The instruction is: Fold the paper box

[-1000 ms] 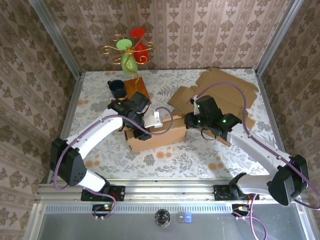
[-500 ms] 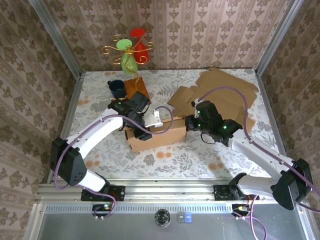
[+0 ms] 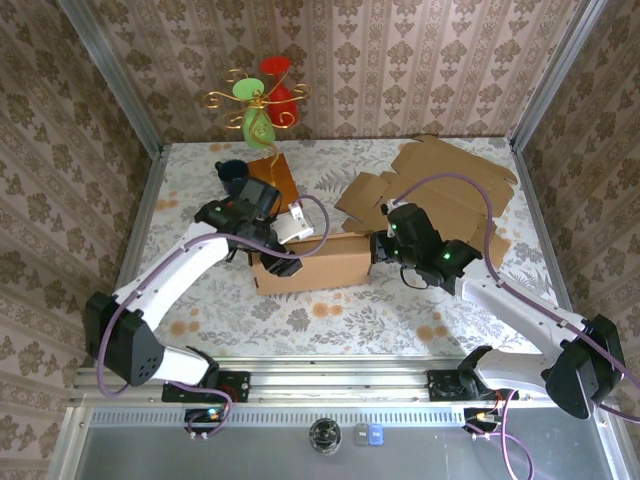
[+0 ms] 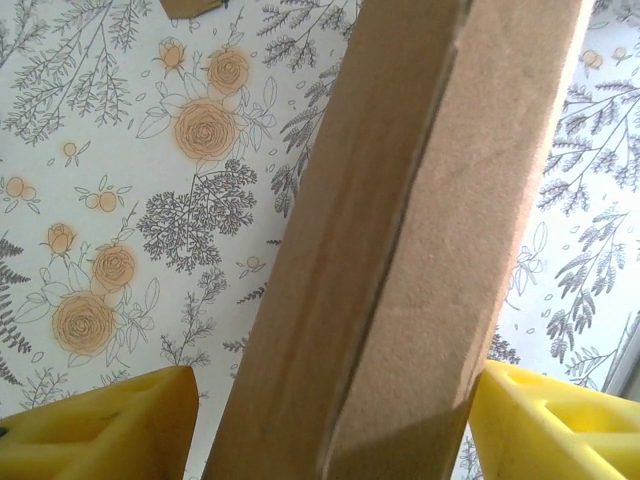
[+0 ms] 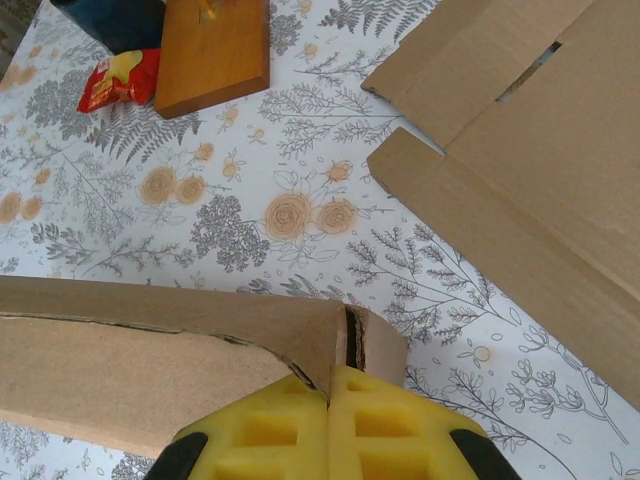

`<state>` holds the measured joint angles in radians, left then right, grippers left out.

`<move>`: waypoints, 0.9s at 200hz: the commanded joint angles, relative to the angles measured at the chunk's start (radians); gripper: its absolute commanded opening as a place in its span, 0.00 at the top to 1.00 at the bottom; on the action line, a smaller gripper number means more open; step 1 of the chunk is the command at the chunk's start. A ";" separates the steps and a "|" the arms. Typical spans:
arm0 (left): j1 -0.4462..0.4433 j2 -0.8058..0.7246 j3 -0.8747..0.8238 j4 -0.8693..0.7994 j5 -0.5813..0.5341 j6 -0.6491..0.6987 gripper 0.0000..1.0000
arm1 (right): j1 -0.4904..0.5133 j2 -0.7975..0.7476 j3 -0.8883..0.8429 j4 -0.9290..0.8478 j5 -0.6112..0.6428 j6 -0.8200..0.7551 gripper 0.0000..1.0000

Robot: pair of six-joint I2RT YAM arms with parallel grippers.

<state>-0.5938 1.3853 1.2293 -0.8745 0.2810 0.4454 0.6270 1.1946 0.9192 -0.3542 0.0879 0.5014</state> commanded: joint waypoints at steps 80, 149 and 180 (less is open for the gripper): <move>0.018 -0.095 -0.050 0.040 0.016 -0.098 0.22 | 0.048 0.055 0.060 -0.110 0.085 0.037 1.00; 0.077 -0.168 -0.082 0.079 0.119 -0.152 0.10 | 0.055 0.074 0.093 -0.138 0.101 0.052 1.00; 0.106 -0.230 -0.073 0.089 0.026 -0.217 0.16 | 0.060 0.083 0.103 -0.144 0.105 0.057 1.00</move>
<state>-0.5152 1.2144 1.1538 -0.7986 0.3454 0.2966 0.6785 1.2564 1.0027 -0.4271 0.1547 0.5350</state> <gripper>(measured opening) 0.876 0.065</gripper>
